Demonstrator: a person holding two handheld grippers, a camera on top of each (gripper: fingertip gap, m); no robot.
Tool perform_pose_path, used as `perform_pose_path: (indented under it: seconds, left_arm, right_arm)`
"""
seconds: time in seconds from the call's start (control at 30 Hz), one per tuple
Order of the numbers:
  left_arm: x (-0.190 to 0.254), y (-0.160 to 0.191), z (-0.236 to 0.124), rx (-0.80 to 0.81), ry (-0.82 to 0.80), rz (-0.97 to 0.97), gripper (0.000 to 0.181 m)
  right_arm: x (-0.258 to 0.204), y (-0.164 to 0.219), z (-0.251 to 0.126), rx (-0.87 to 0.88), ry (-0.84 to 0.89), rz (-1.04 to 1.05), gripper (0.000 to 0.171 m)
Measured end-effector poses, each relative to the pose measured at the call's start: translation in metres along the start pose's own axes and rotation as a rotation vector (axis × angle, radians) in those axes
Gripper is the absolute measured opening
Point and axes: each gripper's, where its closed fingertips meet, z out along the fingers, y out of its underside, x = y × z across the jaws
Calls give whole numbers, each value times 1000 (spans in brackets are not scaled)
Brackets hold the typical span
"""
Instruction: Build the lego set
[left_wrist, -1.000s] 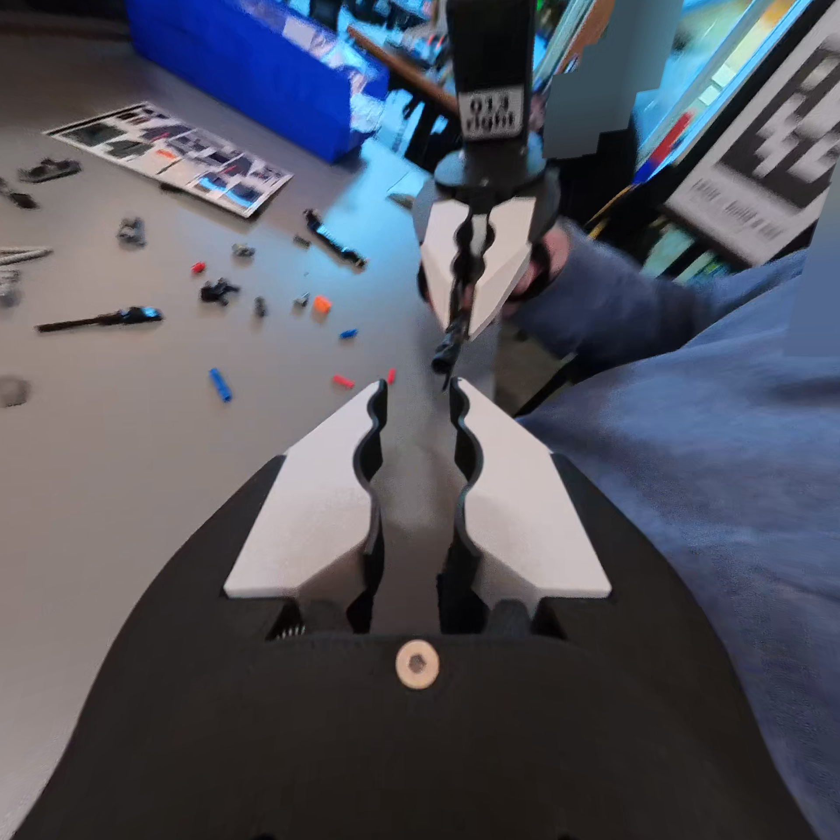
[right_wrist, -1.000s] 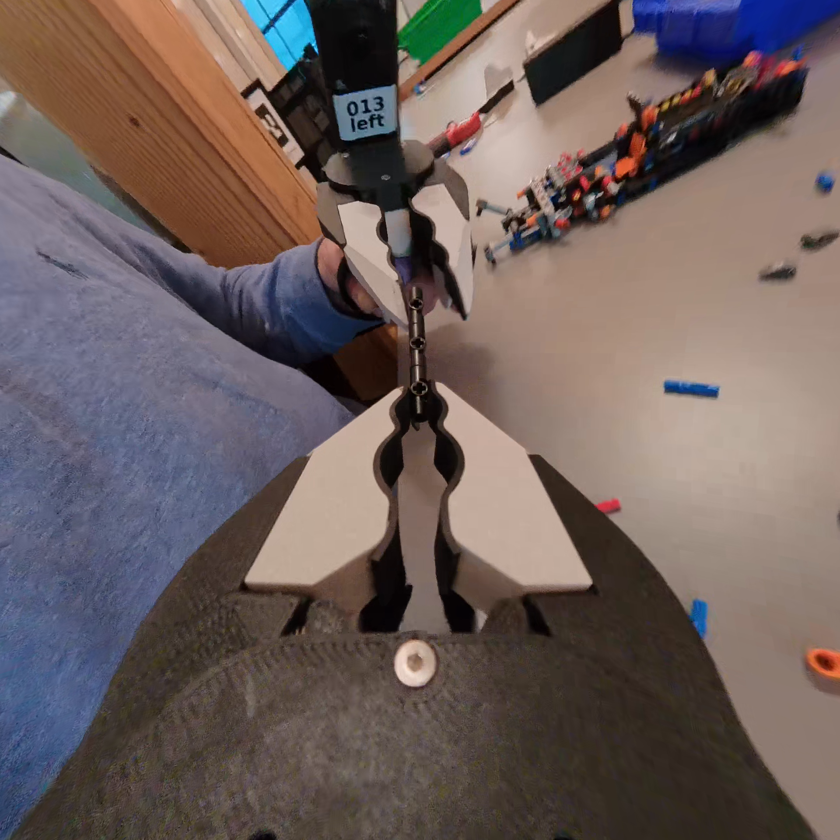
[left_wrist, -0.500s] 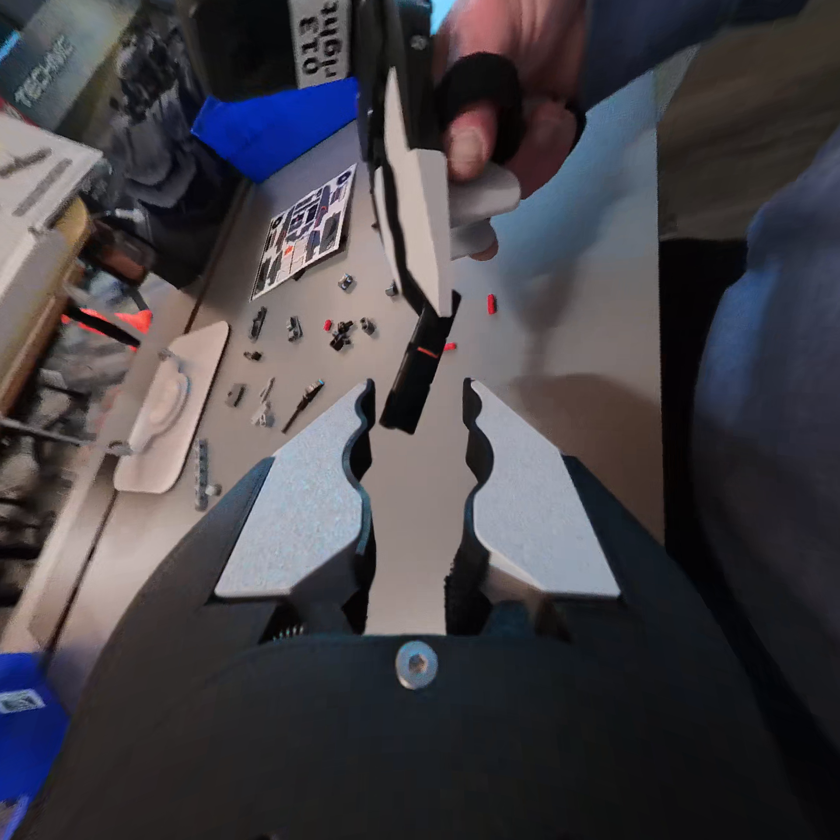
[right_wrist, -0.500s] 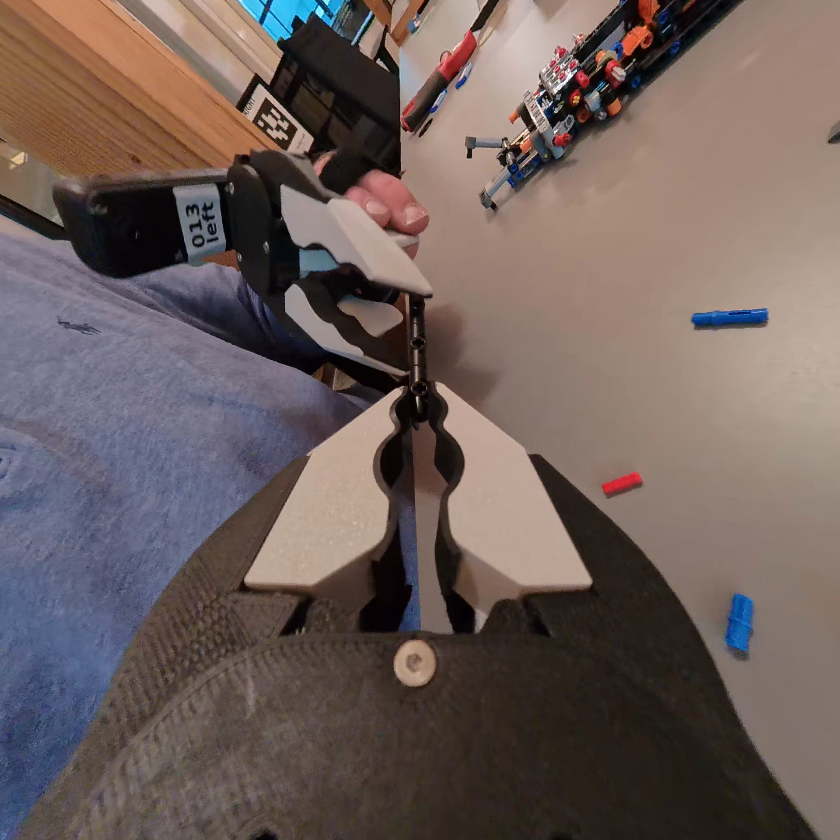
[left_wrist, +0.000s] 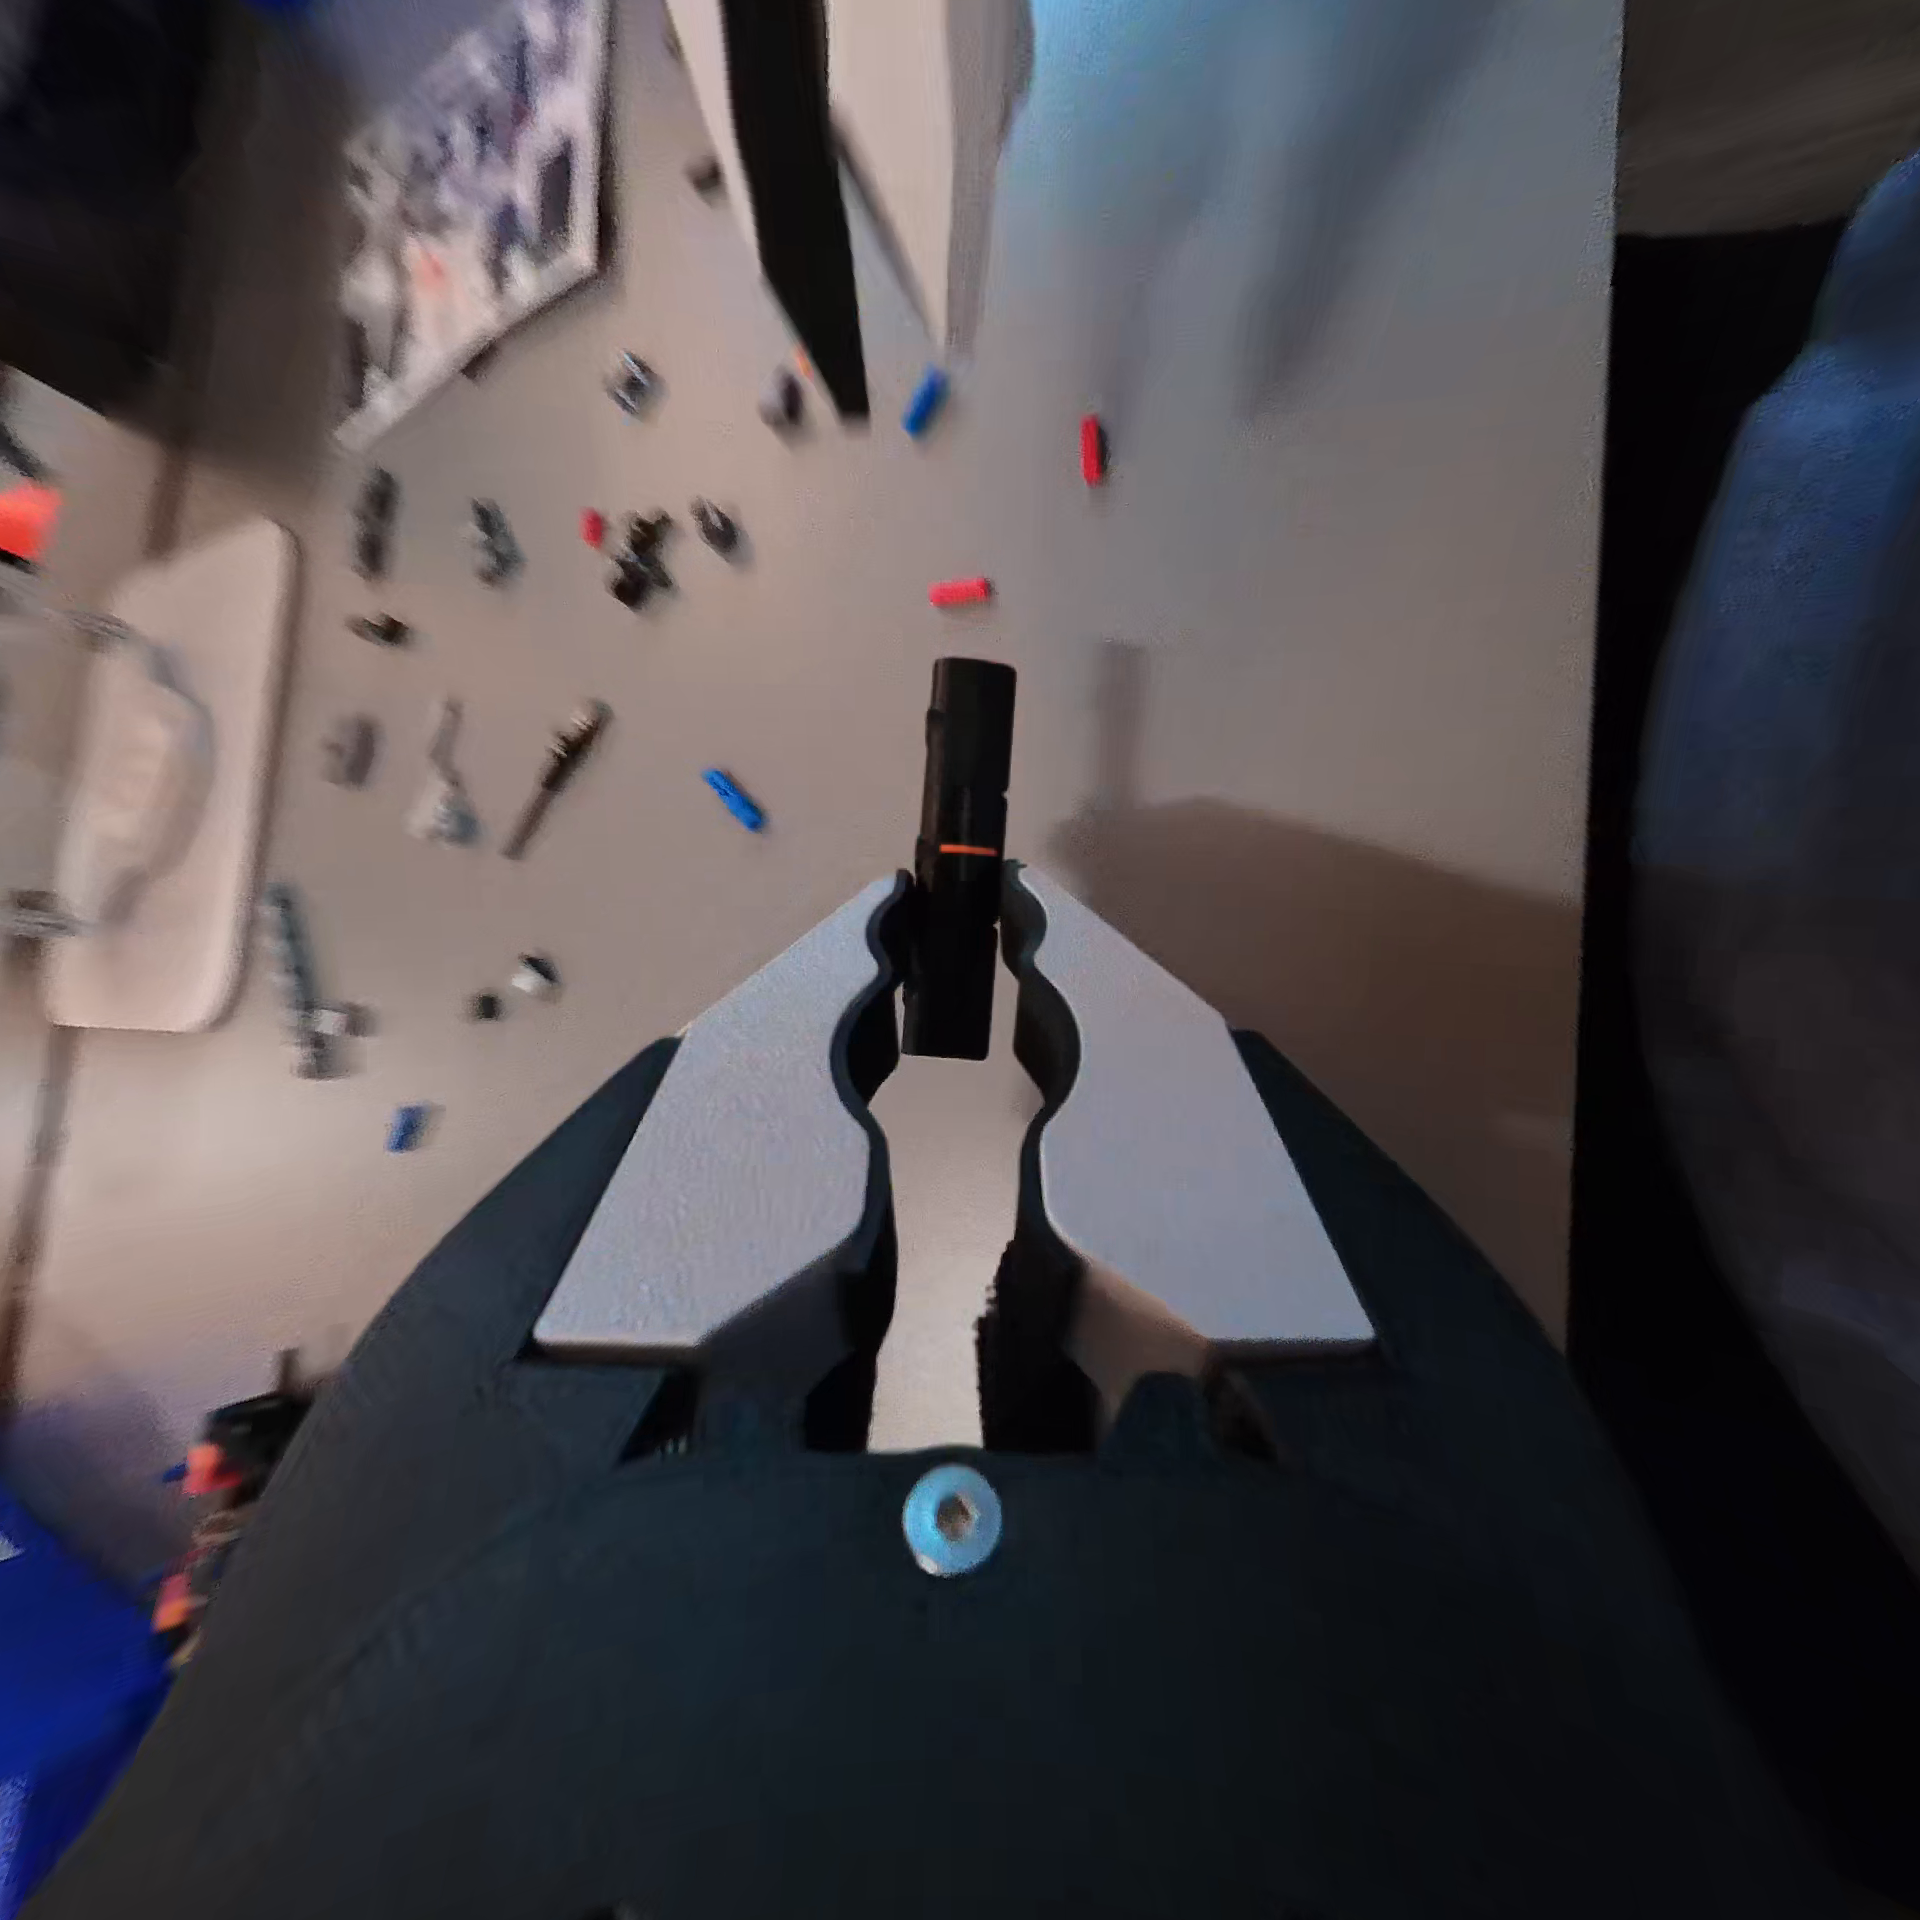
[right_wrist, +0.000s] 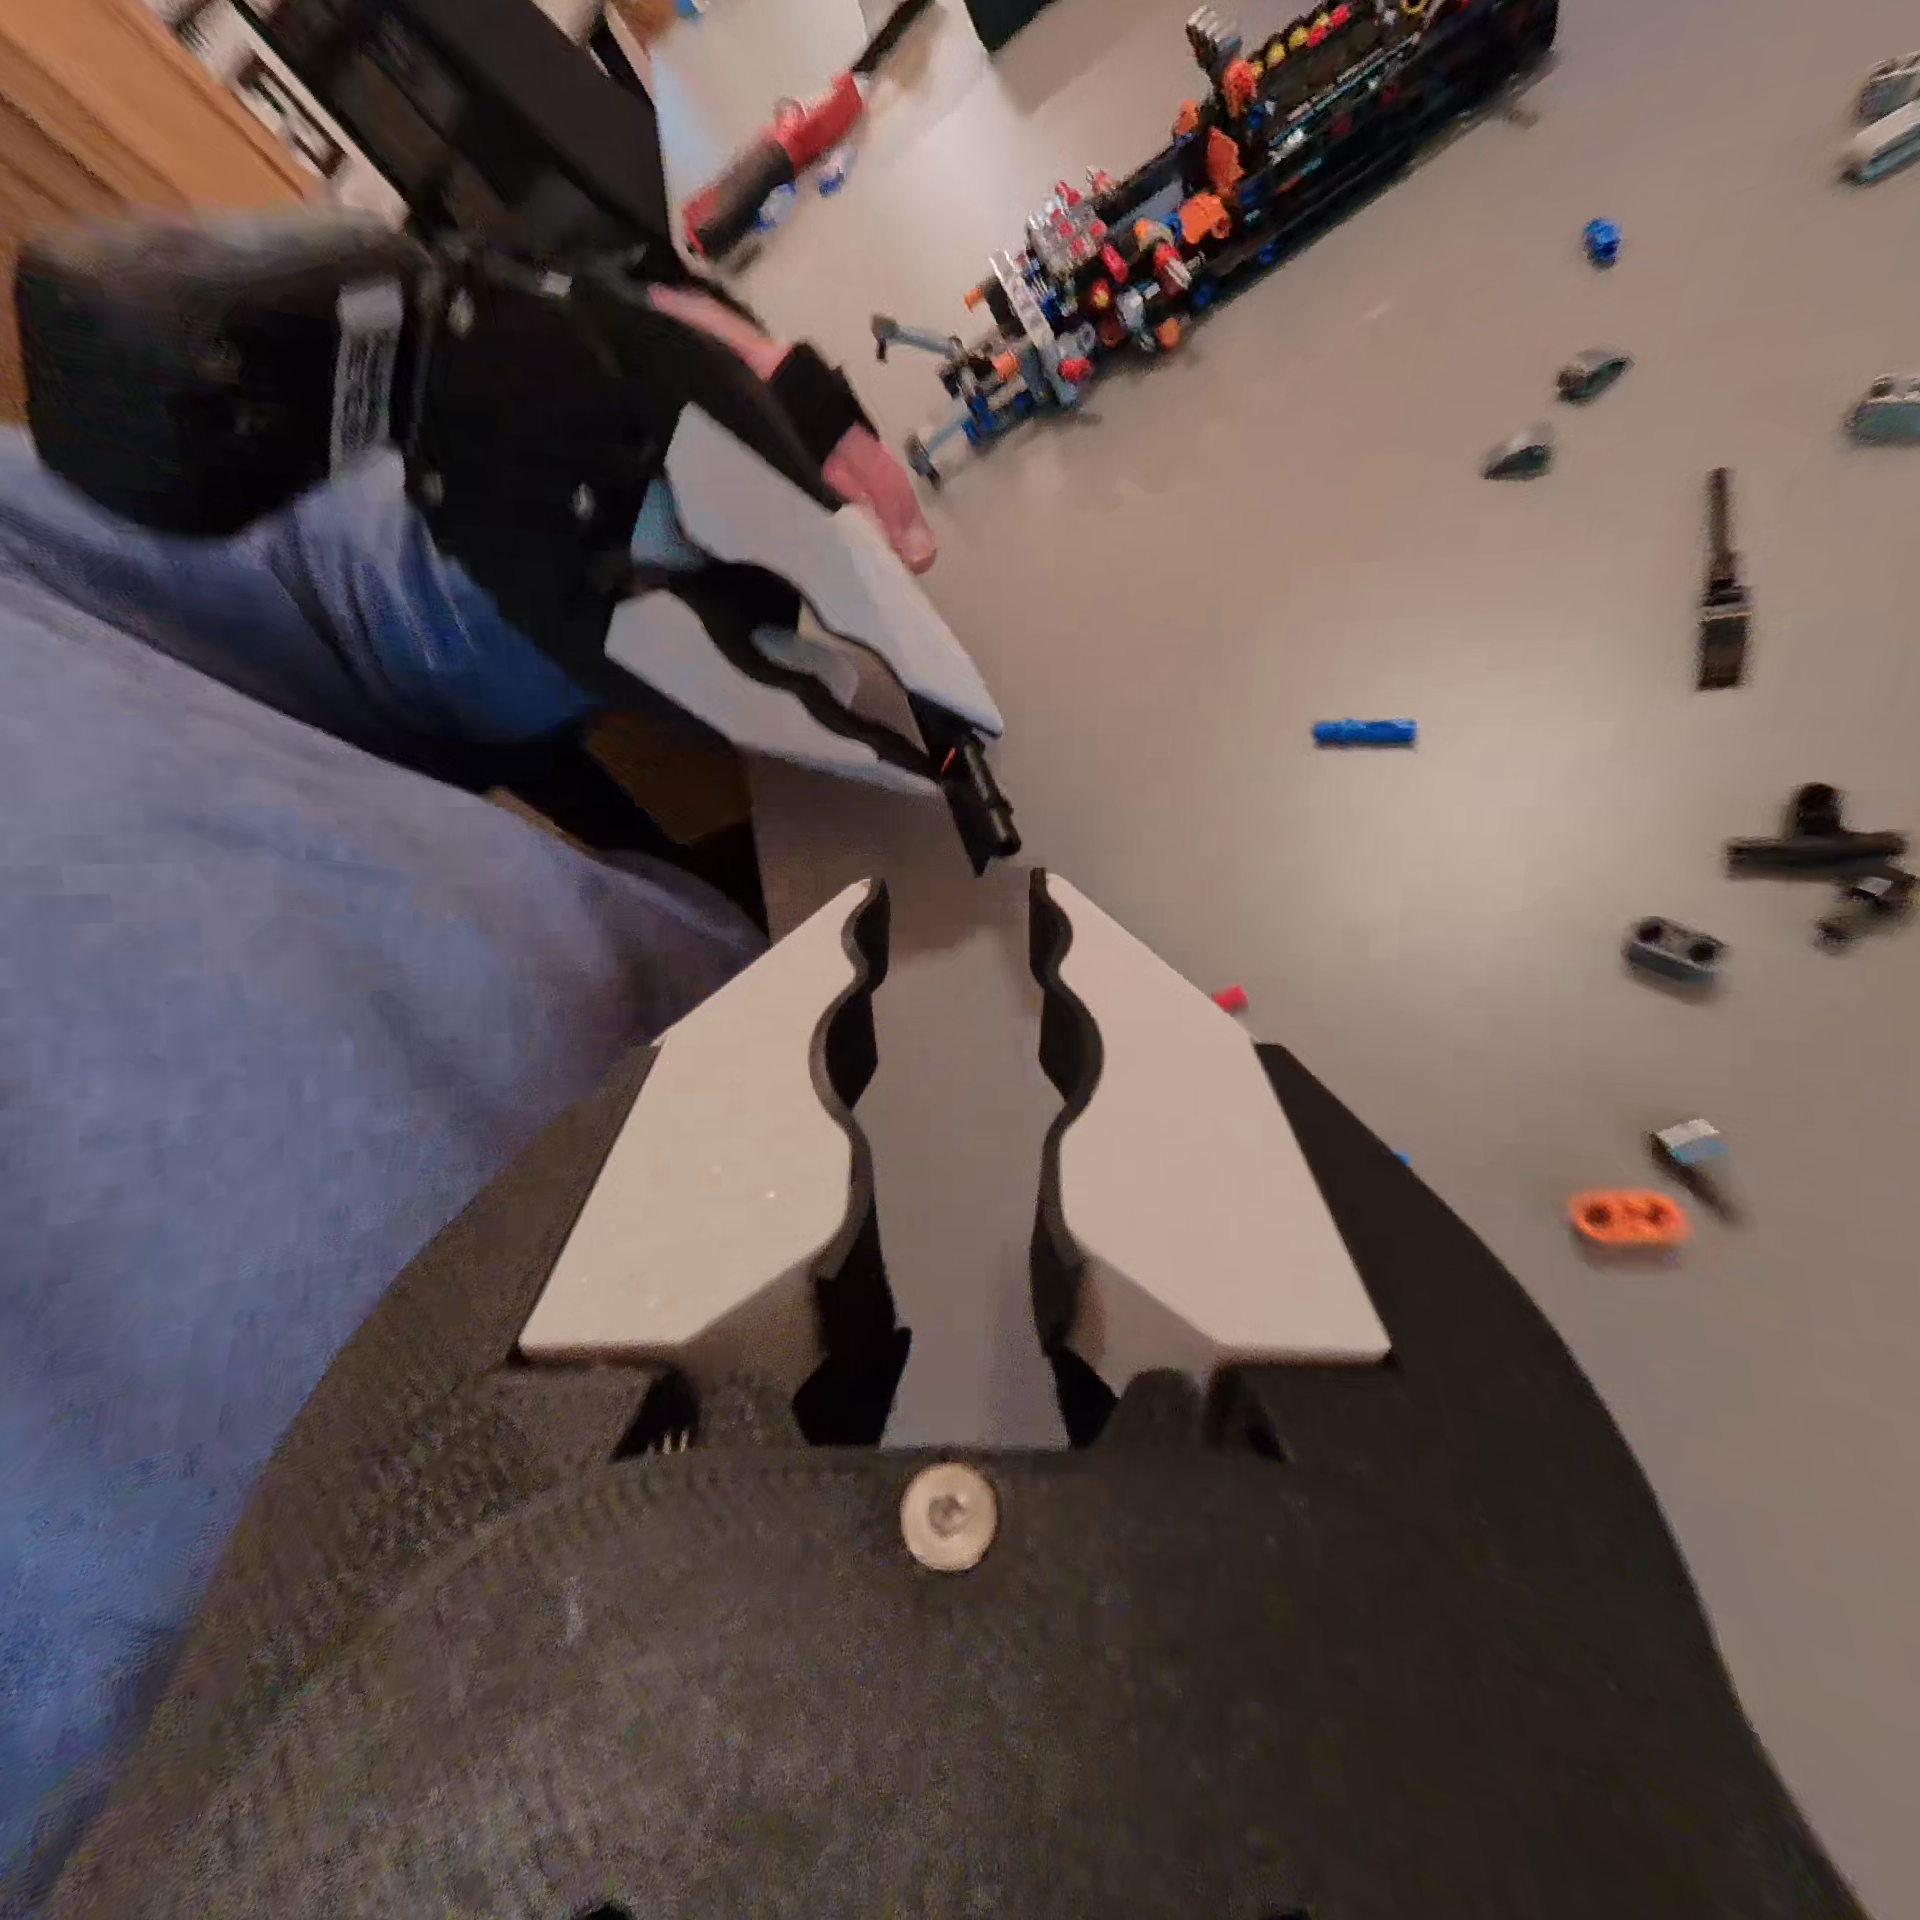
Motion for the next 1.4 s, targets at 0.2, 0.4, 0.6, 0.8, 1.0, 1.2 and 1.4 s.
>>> perform_pose_path:
  seconds: [0.2,0.4,0.6,0.8,1.0,1.2,1.4]
  left_arm:
    - [16,20,20,-87,183,-37,14]
    - [13,21,23,-73,223,-96,24]
    - [12,13,19,-49,221,-90,26]
    - [10,-10,19,45,179,-39,24]
    - [5,-46,19,170,-1,142,22]
    - [15,-62,26,193,-51,274,21]
    - [14,-65,26,200,-95,317,2]
  right_arm:
    - [29,53,-19,-241,274,-282,19]
    - [47,77,-9,-335,315,-386,13]
    - [45,76,-2,-311,271,-383,2]
    - [33,67,4,-246,191,-291,1]
    - [8,40,8,-126,33,-151,1]
    - [-3,27,10,-80,-56,-55,1]
    - [-3,26,10,-73,-78,-23,1]
